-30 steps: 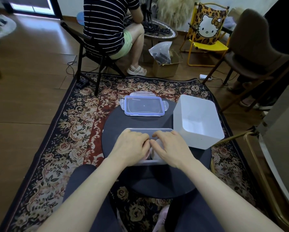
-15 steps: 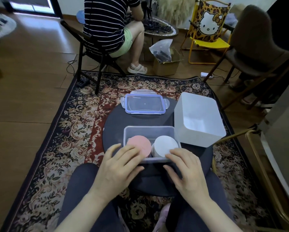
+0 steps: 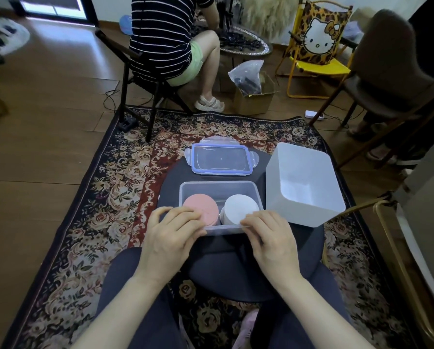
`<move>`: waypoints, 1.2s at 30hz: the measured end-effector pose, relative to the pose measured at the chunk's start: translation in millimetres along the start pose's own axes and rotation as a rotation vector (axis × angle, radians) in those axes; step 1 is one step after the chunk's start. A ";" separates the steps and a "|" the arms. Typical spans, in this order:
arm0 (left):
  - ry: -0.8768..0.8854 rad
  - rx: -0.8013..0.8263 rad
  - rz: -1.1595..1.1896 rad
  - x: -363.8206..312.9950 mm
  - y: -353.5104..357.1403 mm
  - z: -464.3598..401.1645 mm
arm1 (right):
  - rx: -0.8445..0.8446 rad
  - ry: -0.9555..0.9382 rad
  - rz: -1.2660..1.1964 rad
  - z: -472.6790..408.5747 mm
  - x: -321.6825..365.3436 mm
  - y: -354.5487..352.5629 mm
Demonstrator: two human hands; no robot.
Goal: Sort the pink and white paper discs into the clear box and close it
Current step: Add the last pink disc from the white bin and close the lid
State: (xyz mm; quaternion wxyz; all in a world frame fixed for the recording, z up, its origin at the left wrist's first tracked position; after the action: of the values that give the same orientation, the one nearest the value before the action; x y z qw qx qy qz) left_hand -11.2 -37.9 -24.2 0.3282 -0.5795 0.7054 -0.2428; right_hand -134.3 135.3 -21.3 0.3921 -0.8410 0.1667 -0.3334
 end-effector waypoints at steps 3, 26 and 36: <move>0.025 0.011 0.037 7.0 -4.8 -4.3 | 0.024 0.000 0.017 -3.7 1.1 -1.2; 0.155 0.465 -0.115 126.7 70.7 -79.2 | 0.260 0.102 0.060 -10.0 5.1 -4.0; 0.210 0.249 -0.176 122.3 33.3 -58.4 | 0.375 0.149 0.126 1.9 -4.7 4.4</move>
State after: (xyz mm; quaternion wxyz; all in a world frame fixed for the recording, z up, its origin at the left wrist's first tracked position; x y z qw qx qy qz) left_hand -90.5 -152.5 -31.6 0.2993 -0.5653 0.6470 -0.4151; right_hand -136.4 136.1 -27.6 0.5486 -0.7142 0.1825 -0.3946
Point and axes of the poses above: each hand's wrist, its own z-axis away from the middle knuckle, its own y-axis out of the palm, x = y × z, the point moved 3 cm from there along -z, towards the middle knuckle, and after that the axes turned 10 degrees about y, right-handed, at the moved point
